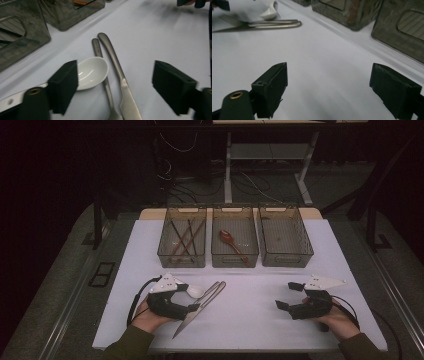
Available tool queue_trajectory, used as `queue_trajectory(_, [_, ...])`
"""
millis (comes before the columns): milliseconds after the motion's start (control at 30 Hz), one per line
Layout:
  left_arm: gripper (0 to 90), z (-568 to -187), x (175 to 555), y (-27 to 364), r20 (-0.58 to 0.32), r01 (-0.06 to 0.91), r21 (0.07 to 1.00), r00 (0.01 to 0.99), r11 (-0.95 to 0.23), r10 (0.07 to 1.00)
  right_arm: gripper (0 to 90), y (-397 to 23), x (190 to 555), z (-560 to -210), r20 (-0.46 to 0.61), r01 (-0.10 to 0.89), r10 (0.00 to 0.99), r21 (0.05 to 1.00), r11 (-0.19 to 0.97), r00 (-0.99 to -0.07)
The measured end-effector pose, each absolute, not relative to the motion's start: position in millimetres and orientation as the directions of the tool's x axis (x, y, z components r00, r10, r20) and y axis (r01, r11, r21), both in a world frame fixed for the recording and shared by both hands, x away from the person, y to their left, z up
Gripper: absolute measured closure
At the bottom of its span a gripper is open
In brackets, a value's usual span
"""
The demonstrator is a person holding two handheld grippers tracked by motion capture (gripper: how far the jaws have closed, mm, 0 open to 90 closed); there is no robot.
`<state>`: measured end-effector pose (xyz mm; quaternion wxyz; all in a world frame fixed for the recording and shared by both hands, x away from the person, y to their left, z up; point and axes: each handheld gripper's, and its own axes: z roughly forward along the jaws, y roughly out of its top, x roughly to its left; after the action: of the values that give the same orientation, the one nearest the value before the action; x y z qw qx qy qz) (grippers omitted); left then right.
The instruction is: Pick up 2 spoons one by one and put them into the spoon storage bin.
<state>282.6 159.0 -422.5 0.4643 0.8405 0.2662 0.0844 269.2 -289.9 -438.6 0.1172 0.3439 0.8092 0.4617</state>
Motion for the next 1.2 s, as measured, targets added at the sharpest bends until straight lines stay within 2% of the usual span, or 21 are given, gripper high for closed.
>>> queue_trajectory(167, [48.1,-417.2,293.8,161.4,-0.100,0.381,0.813,0.836,-0.440,0.540,14.6,-292.4,268.2,-441.3,0.124,0.452,0.666,0.822,0.346,-0.736])
queue_trajectory(300, [66.7,-418.2,309.0,162.8,-0.096,0.430,0.783,0.797,-0.450,0.596,14.6,-290.8,268.1,-440.7,0.126,0.451,0.662,0.823,0.346,-0.739])
queue_trajectory(500, [87.1,-420.9,335.4,171.0,-0.072,0.476,0.751,0.748,-0.458,0.659,14.6,-290.5,268.9,-441.3,0.123,0.450,0.659,0.821,0.353,-0.742])
queue_trajectory(833, [88.8,-437.2,361.1,174.4,-0.088,0.542,0.696,0.716,-0.472,0.692,14.6,-289.4,269.0,-443.0,0.116,0.450,0.657,0.814,0.367,-0.745])
queue_trajectory(1200, [88.7,-438.4,348.4,176.7,-0.046,0.551,0.626,0.733,-0.551,0.679,14.6,-289.6,268.3,-442.4,0.115,0.448,0.654,0.815,0.368,-0.747])
